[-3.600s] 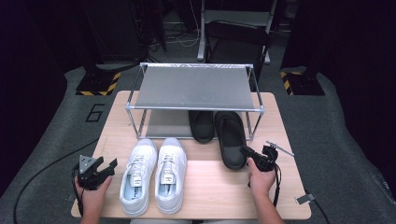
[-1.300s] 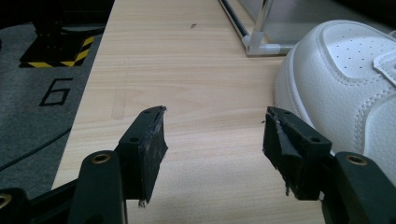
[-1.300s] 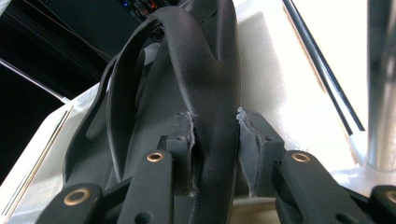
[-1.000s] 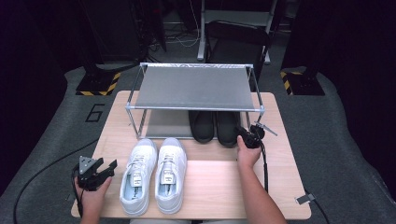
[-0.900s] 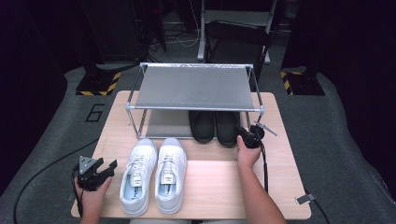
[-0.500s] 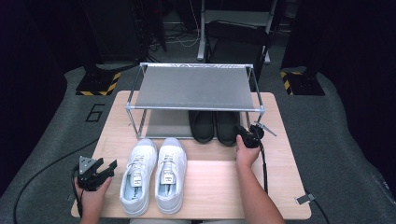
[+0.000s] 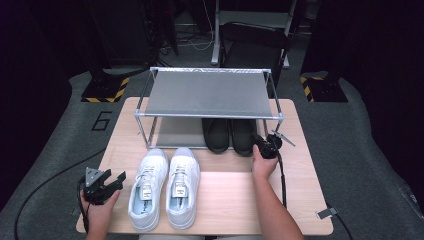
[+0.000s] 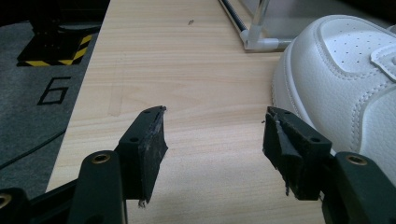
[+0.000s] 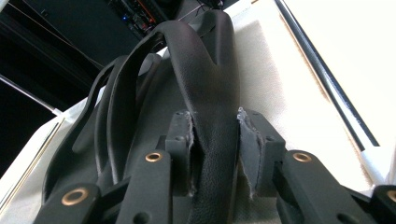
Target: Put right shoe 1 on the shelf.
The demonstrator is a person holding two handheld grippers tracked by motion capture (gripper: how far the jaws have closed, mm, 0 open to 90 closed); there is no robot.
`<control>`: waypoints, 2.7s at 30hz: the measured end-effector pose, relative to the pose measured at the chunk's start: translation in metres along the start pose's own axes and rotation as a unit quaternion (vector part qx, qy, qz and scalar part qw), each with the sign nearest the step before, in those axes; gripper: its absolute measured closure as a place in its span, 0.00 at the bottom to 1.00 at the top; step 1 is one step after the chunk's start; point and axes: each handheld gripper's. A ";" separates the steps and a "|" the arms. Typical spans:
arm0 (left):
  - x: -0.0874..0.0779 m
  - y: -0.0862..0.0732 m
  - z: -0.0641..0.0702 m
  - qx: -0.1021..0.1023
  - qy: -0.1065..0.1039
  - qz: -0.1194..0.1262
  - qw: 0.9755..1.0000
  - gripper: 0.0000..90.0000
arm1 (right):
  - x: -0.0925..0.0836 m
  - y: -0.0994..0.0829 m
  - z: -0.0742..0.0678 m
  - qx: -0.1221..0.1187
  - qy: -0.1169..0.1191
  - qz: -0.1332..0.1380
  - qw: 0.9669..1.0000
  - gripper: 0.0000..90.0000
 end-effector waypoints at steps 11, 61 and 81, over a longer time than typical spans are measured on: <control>-0.001 0.000 0.000 -0.002 0.001 -0.001 1.000 0.43 | -0.007 -0.002 -0.005 -0.007 -0.020 0.011 1.000 0.59; -0.004 0.013 0.013 -0.014 -0.034 -0.035 0.999 0.42 | -0.102 -0.024 -0.040 -0.173 0.032 -0.039 0.984 0.44; -0.025 0.025 0.028 -0.020 -0.077 -0.051 0.996 0.43 | -0.140 -0.048 -0.040 -0.184 0.063 -0.064 0.979 0.36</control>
Point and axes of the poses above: each handheld gripper's, and its own axes: x roughly forward along the jaws, y roughly out of its top, z roughly to its right, and after that the axes turned 15 degrees about -x, right-handed
